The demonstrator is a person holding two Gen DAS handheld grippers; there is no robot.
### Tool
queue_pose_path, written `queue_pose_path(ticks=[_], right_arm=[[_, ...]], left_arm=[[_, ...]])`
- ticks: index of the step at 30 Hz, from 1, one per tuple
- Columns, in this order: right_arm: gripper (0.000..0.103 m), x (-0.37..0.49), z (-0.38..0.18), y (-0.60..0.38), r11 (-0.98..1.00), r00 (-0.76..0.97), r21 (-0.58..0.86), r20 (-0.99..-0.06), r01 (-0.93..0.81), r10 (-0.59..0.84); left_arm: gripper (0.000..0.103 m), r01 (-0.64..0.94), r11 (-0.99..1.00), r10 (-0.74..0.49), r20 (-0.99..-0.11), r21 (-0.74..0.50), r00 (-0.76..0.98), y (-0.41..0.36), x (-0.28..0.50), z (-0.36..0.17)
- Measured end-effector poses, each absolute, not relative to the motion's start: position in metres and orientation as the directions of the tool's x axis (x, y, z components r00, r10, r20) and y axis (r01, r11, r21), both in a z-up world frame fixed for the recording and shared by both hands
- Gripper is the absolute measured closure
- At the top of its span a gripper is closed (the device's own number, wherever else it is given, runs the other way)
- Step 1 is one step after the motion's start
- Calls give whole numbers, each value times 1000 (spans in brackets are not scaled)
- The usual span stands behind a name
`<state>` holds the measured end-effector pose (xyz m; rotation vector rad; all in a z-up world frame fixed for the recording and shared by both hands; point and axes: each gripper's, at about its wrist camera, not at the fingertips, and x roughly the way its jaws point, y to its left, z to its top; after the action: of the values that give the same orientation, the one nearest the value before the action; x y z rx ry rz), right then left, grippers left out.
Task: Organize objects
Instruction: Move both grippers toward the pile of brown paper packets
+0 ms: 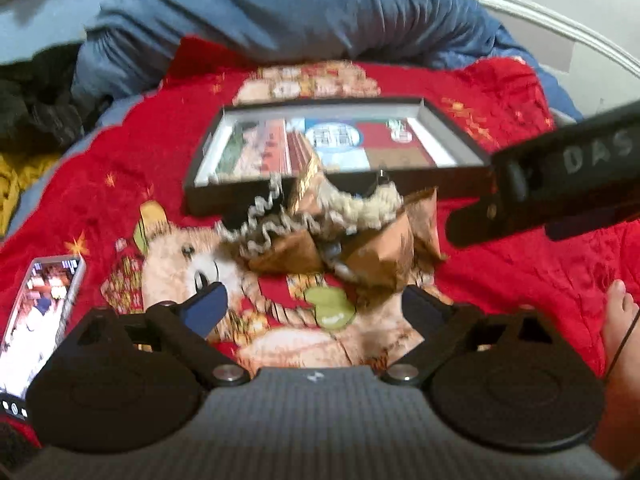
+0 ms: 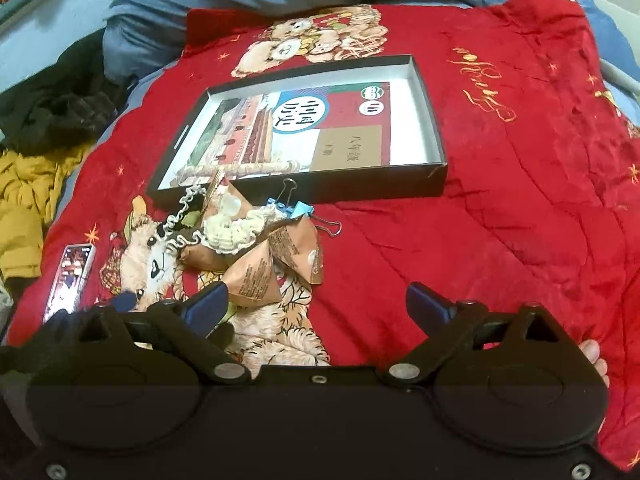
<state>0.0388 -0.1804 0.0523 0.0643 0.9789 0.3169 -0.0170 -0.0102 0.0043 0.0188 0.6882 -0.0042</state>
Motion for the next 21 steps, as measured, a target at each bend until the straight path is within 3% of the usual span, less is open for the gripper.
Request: queue_pose_path(ticks=[9,17,21], right_arm=[[10,46,53,-186,940,561,274,-753,-205,342],[21,55,37,-181,937,533,287,-771,-197,348],[23,58,34,-185,935,538,311,-765,-172,353]], left_arm=[[12,-37,999,50,-627,34,777,-7,-3,2],[16,-65,998,37,-628,-21,777,5,0,3],[29,-35,999,1,-649,-39,761,4,2,0]])
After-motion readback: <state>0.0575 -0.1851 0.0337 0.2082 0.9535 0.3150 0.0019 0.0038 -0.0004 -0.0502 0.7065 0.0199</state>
